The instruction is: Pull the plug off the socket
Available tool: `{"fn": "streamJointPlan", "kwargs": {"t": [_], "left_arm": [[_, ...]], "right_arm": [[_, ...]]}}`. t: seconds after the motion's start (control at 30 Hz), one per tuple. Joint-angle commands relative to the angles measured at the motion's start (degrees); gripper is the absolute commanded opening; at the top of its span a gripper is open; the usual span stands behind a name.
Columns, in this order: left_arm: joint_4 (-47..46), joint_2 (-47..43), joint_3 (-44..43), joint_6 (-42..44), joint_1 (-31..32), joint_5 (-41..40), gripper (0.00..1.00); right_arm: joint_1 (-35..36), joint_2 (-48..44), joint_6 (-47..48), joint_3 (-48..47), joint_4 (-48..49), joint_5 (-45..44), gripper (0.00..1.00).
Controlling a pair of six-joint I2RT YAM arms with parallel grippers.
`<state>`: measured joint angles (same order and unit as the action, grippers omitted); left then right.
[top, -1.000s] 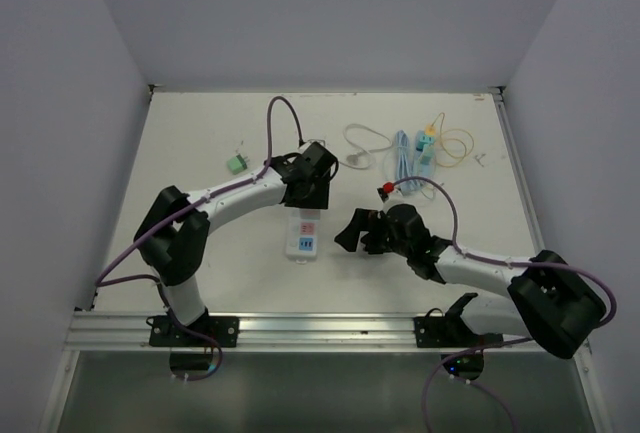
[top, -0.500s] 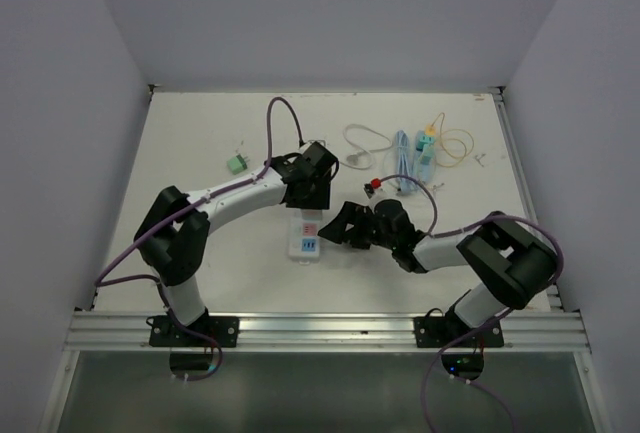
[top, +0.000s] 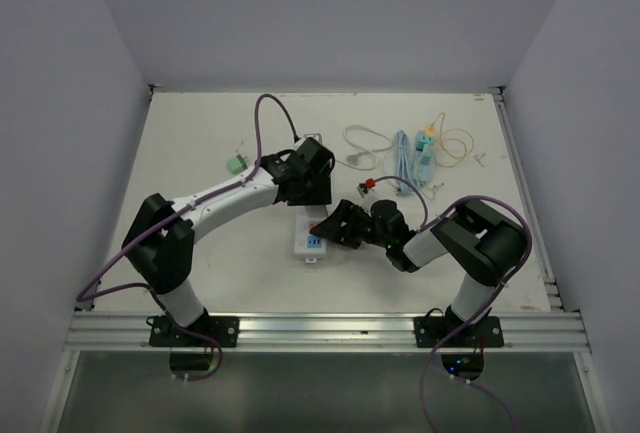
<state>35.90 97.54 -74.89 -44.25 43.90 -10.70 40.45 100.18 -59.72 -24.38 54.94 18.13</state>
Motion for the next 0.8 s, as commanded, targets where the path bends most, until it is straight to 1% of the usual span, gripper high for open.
{"fn": "streamJointPlan", "kwargs": {"t": [0.0, 0.07, 0.1, 0.17, 0.2, 0.27, 0.3, 0.33, 0.37, 0.43, 0.47, 0.77], "left_arm": [[-5.92, -5.42, -1.66, -2.33, -0.39, -0.73, 0.0], [-6.8, -5.78, -0.61, -3.3, -0.39, -0.82, 0.0], [-7.94, -6.13, -0.08, -3.56, -0.31, -0.73, 0.0], [-8.83, -6.31, 1.41, -4.26, -0.39, -0.2, 0.0], [-9.53, -6.57, 1.76, -4.44, -0.31, -0.2, 0.0], [-9.71, -6.74, 2.47, -4.53, -0.39, -0.29, 0.0], [-9.53, -6.92, 2.47, -4.53, -0.48, -0.37, 0.0], [-9.45, -6.92, 2.47, -4.27, -0.57, -0.64, 0.0], [-9.27, -7.01, 2.3, -4.18, -0.74, -0.55, 0.0], [-8.74, -7.1, 1.95, -3.92, -1.01, -0.81, 0.0], [-8.65, -7.27, 1.6, -3.74, -1.18, -0.9, 0.0], [-7.69, -9.38, 1.32, -3.3, -2.68, 0.06, 0.0]], "right_arm": [[0.07, 2.03, -0.92, 0.3, 1.4, 1.38, 0.79], [0.07, 2.21, -1.18, 0.21, 2.36, 1.91, 0.76], [0.07, 2.39, -1.27, 0.39, 2.8, 2.08, 0.71], [0.16, 2.47, -1.36, 0.56, 3.77, 2.35, 0.65], [-0.01, 2.65, -1.53, 0.82, 4.03, 2.35, 0.56], [-0.02, 2.74, -1.71, 1.0, 4.56, 2.44, 0.46], [-0.1, 2.65, -1.89, 1.26, 4.56, 2.44, 0.34], [-0.02, 2.74, -1.97, 1.44, 4.83, 2.35, 0.27], [-0.19, 2.91, -2.15, 1.62, 4.83, 2.17, 0.14], [-0.37, 3.0, -2.5, 2.14, 4.92, 1.91, 0.02], [-0.46, 3.0, -2.68, 2.32, 4.83, 1.47, 0.0], [-1.51, 3.35, -3.29, 3.9, 3.95, -0.2, 0.0]]}}
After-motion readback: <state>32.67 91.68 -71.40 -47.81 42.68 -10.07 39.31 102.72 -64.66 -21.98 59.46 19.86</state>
